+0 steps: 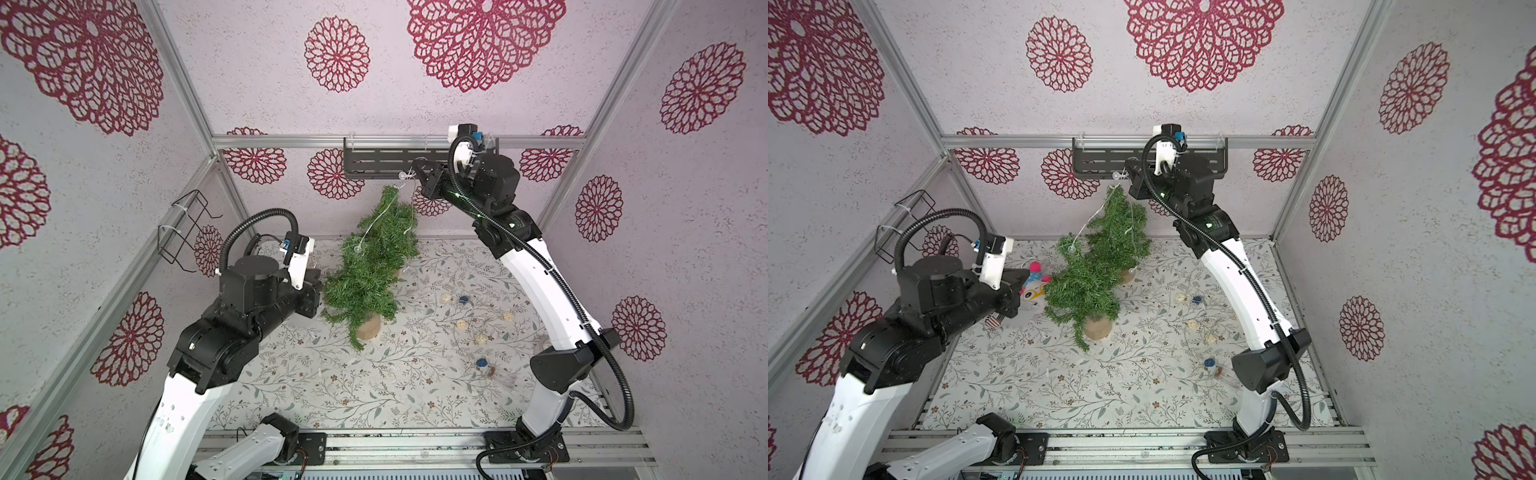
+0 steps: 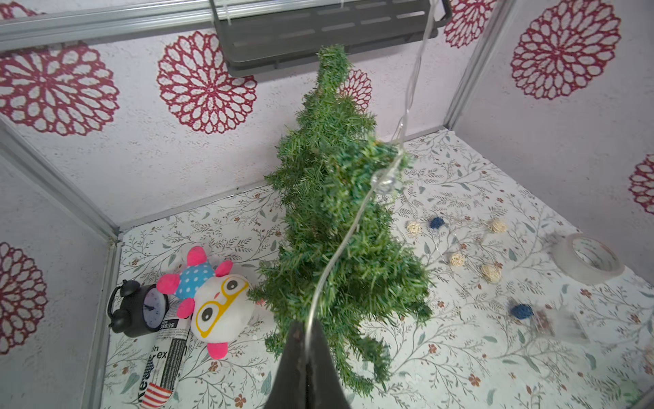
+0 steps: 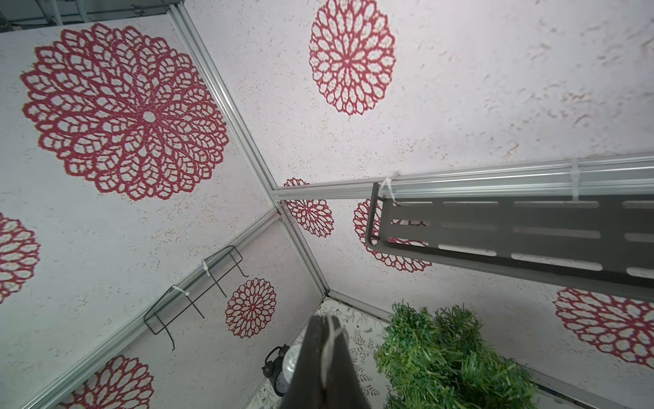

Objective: Wrap string light around the christmas tree
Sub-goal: Wrap the light string around the Christmas tree.

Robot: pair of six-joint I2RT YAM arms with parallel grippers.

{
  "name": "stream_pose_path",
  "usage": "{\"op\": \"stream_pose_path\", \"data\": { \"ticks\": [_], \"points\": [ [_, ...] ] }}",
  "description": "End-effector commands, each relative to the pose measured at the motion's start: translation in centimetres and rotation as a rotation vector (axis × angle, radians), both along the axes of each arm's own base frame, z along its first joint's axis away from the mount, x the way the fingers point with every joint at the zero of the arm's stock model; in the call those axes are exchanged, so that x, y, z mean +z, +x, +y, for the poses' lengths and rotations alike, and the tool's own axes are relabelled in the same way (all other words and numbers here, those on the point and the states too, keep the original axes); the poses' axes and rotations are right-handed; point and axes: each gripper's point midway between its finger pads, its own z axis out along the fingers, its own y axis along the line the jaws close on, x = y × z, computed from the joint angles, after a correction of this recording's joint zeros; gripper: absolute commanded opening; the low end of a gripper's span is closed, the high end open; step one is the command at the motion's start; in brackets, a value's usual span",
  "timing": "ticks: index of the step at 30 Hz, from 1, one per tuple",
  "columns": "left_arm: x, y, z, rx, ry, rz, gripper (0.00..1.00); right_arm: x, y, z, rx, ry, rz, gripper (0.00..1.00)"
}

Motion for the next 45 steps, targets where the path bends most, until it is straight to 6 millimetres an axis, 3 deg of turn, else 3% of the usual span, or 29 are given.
{"op": "stream_pose_path", "data": {
  "ticks": [1,7,9,16,20,30,35,40,45],
  "points": [
    [1.6,0.3,0.8,0.003,-0.058,-0.023,0.00,2.6,-0.1,-0.7,-0.035,0.047,-0.062,0.00],
    [2.9,-0.1,0.9,-0.030,-0.141,-0.055,0.00,3.0,0.1,-0.4,-0.017,0.081,-0.067,0.00],
    [2.8,0.4,1.9,0.010,-0.152,-0.047,0.00,3.1,0.3,-0.6,-0.037,0.091,-0.067,0.00],
    [-1.8,3.9,5.4,0.160,-0.212,0.125,0.00,0.1,2.5,0.1,-0.065,0.055,-0.006,0.00],
    [-3.6,4.4,5.1,0.127,-0.225,0.182,0.00,-2.1,2.7,1.0,-0.044,0.021,0.038,0.00],
    [-12.2,4.6,4.8,0.140,-0.247,0.359,0.00,-10.4,1.3,4.5,0.002,-0.132,0.148,0.00],
    [-14.4,4.5,4.4,0.135,-0.275,0.409,0.00,-11.9,1.1,3.9,-0.021,-0.173,0.161,0.00],
    [-17.8,3.7,3.3,0.116,-0.342,0.492,0.00,-12.7,0.3,2.8,-0.044,-0.224,0.160,0.00],
    [-18.7,3.8,2.3,0.089,-0.410,0.475,0.00,-12.8,-0.1,0.5,-0.101,-0.260,0.149,0.00]
  ]
}}
